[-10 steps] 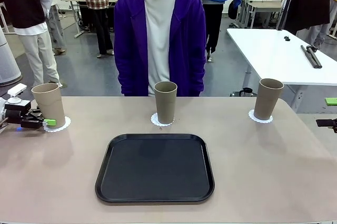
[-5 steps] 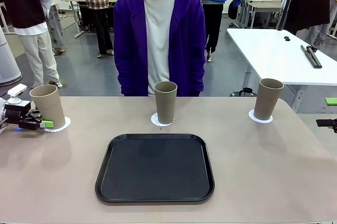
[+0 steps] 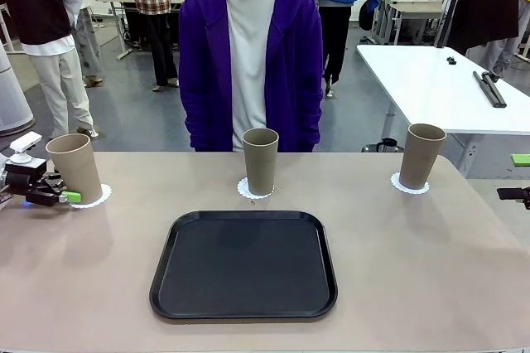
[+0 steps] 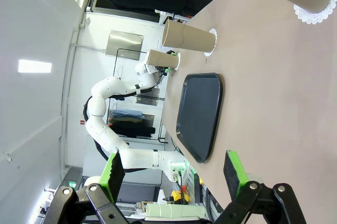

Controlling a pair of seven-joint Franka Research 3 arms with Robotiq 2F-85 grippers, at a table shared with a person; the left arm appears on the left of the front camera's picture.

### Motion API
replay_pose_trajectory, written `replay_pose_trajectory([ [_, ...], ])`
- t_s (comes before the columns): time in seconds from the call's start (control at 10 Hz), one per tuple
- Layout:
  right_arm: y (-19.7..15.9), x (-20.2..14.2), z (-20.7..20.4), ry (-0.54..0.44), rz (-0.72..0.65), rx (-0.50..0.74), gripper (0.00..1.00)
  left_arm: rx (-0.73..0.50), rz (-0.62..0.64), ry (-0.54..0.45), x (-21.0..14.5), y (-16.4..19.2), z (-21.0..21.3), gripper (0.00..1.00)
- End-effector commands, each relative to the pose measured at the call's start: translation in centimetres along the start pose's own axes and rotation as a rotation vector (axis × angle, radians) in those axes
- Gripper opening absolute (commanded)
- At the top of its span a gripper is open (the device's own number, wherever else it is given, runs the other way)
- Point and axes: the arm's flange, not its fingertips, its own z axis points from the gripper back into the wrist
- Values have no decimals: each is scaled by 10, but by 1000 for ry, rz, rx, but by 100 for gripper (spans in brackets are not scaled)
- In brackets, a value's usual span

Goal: Place coasters on the table and set cups on them.
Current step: Take one Reusable plastic cup from the Flat Tray and place it on a coaster set by the human.

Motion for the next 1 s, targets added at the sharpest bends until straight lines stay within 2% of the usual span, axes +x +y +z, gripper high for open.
replay_pose_trajectory([
  [0.0, 1, -1, -1, 0, 4, 5, 100, -20, -19, 53, 6, -7, 7, 100],
  [0.3, 1, -1, -1, 0, 4, 5, 100, -10, -28, 99, 11, -10, 11, 100],
  [0.6, 1, -1, -1, 0, 4, 5, 100, 16, -44, 95, 14, -4, 14, 100],
  [0.9, 1, -1, -1, 0, 4, 5, 100, 20, -40, 153, 19, -7, 18, 100],
])
